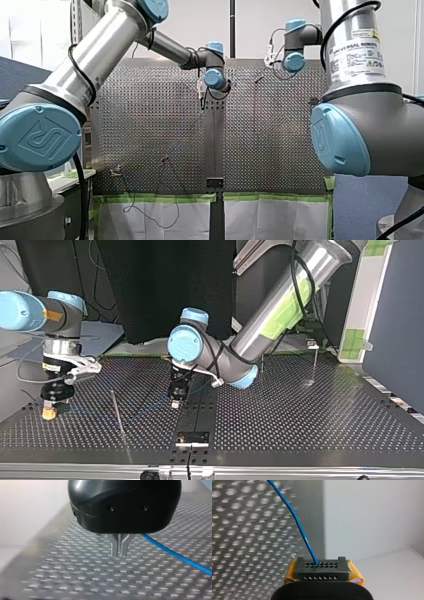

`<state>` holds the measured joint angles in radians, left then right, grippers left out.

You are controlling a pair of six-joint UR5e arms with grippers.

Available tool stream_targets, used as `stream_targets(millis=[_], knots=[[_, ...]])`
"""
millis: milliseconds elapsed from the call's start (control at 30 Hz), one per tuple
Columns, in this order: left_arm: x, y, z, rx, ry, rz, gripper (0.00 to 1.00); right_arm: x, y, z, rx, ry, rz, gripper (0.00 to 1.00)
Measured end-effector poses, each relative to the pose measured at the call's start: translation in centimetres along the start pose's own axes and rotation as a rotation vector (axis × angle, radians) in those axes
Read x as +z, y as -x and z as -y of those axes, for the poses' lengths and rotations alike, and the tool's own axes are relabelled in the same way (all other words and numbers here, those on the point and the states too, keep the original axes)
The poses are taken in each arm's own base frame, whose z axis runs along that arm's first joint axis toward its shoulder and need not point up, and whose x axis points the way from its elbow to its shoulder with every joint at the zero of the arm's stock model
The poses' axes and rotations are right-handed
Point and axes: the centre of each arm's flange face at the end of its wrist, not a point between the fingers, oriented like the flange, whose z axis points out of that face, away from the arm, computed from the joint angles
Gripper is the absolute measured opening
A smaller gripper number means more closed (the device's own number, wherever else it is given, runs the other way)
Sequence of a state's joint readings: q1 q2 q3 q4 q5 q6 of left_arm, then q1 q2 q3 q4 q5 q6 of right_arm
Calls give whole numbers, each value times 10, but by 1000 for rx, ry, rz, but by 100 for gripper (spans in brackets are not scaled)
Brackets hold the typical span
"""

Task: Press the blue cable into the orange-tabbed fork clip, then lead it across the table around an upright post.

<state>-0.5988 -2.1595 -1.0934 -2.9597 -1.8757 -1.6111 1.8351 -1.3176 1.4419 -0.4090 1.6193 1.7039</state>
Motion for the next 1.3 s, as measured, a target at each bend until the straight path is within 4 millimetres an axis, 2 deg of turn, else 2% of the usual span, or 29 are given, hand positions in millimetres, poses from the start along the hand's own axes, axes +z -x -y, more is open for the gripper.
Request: stream_targets(millis=[100,233,333,467,600,833,1067,1300], knots=[[-3,24,-1,-1,-2,41,0,-2,-24,3,4,-5,-31,0],[-7,67,-3,-28,0,108,0,-3,-51,5,7,-8,-68,0],[-8,97,-7,-56,-1,153,0,-2,-57,3,8,-5,-78,0],[-1,106,-10,-65,-18,157,0,1,-53,0,9,0,-73,0],[9,96,-9,-56,-38,124,0,6,-41,-6,8,11,-57,0],[30,52,-12,-33,-60,38,0,13,-19,-20,2,38,-30,0],[48,17,-17,-34,-69,-1,0,19,5,-29,0,54,2,0],[57,-20,-19,-31,-79,-48,0,24,44,-37,2,71,55,0]])
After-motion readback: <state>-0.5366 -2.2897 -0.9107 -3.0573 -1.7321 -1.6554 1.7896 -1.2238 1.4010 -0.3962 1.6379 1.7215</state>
